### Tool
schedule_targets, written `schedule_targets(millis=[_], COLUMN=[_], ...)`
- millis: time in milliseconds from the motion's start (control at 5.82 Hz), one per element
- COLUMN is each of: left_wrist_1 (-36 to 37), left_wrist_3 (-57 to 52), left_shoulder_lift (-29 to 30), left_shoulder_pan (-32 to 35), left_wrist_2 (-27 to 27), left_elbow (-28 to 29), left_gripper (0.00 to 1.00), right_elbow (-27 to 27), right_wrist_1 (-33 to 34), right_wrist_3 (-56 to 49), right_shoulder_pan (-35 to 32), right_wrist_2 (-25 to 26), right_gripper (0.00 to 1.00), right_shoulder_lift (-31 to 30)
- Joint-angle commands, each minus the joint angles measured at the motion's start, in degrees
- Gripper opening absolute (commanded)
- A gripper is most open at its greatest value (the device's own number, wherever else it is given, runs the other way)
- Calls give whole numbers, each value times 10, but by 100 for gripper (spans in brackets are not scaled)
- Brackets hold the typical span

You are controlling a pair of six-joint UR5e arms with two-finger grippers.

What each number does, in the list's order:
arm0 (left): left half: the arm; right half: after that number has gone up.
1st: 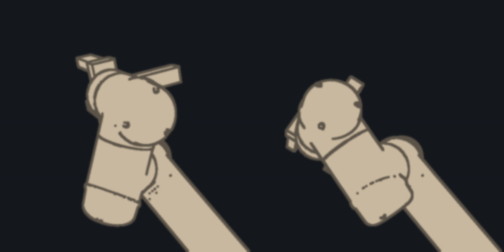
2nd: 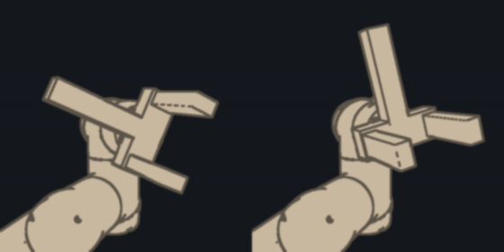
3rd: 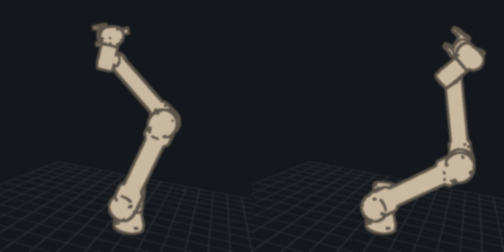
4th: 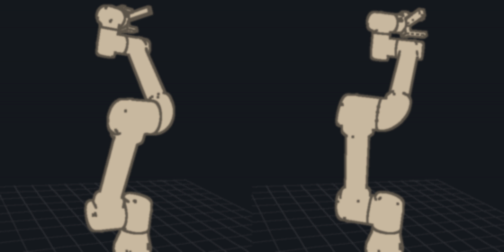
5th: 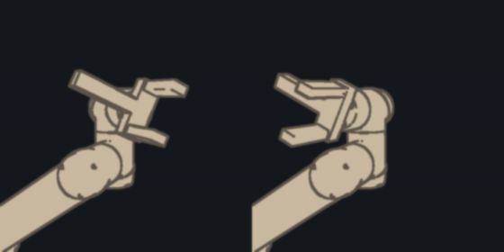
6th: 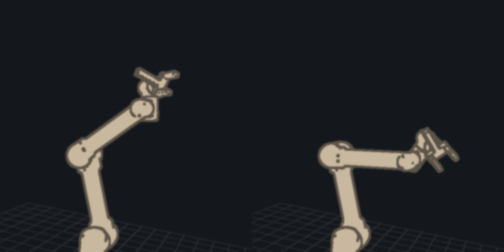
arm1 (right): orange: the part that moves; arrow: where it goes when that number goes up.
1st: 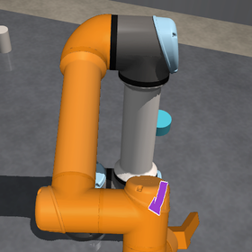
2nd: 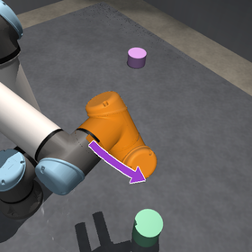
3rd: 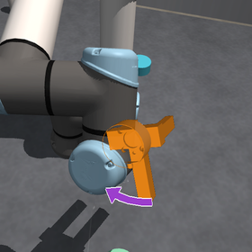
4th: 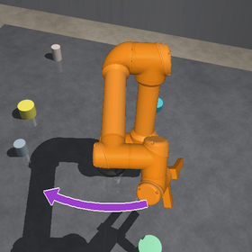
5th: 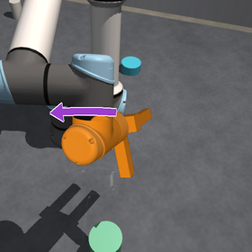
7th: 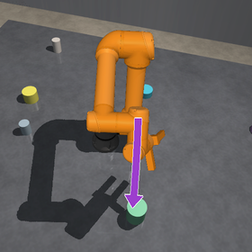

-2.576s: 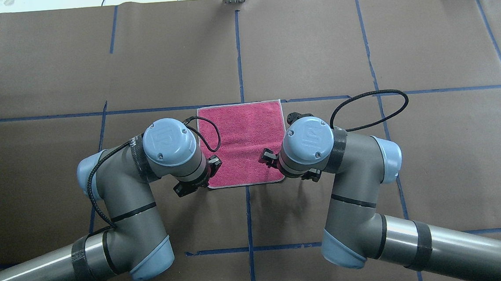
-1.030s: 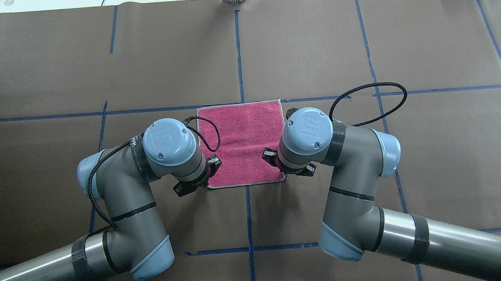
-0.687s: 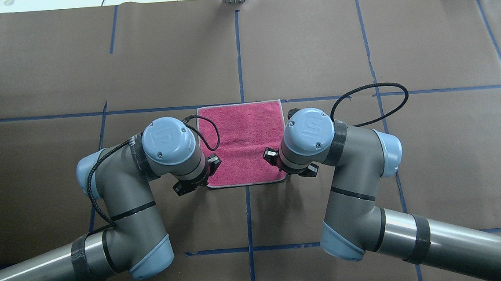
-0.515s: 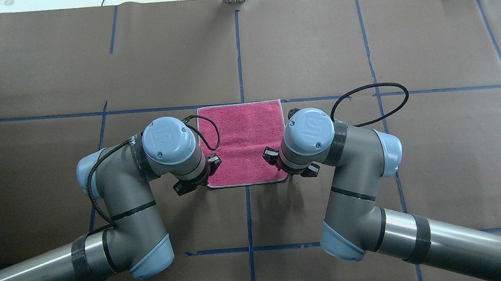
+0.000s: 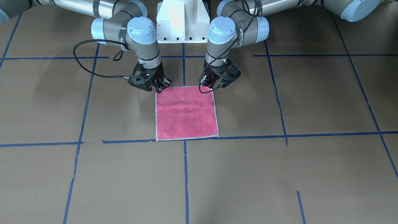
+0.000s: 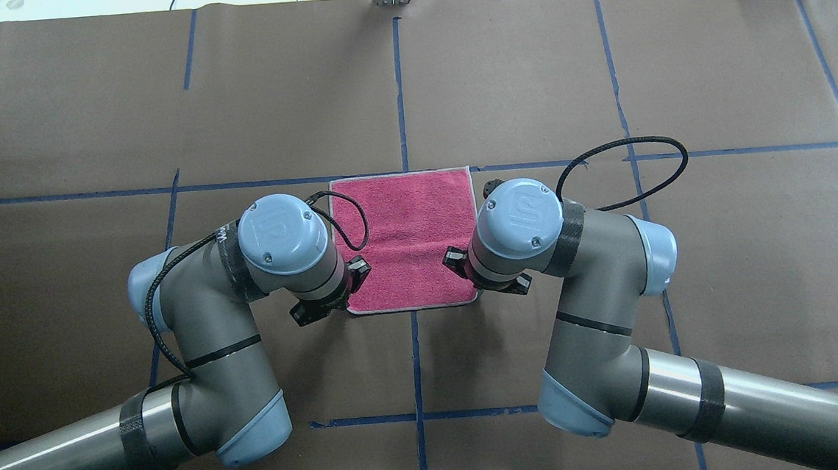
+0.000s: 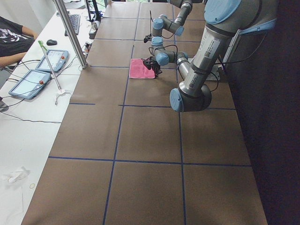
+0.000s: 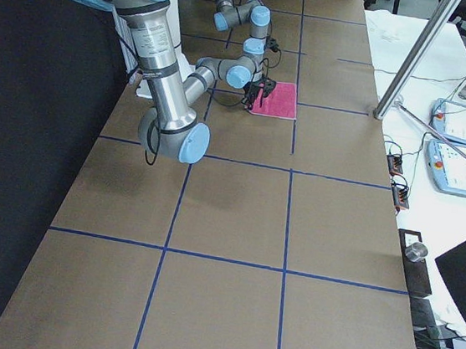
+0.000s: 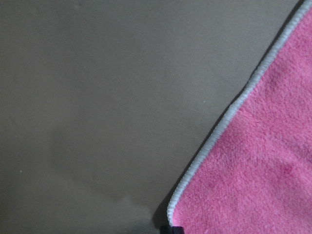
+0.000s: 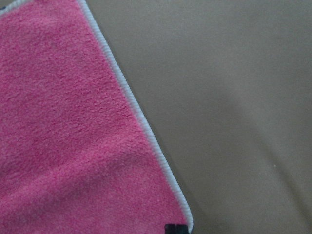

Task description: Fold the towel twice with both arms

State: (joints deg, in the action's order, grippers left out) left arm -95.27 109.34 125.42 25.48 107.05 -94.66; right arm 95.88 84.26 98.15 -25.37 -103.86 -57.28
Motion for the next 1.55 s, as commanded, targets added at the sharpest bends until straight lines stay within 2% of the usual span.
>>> schedule_targets(millis=[0, 1374], left_wrist_1=[1, -2], left_wrist_3=[0, 1], left_shoulder_lift=[3, 16], left_shoulder_pan=[0, 31], left_wrist_2=[0, 4], left_elbow=[0, 1], left_gripper=[0, 0], right_elbow=[4, 8], right_wrist_1=[0, 2], right_wrist_3=[8, 10], right_shoulder_pan=[-2, -36], right_wrist_2=[1, -28], right_gripper=[0, 0], right_shoulder_lift=[-4, 4])
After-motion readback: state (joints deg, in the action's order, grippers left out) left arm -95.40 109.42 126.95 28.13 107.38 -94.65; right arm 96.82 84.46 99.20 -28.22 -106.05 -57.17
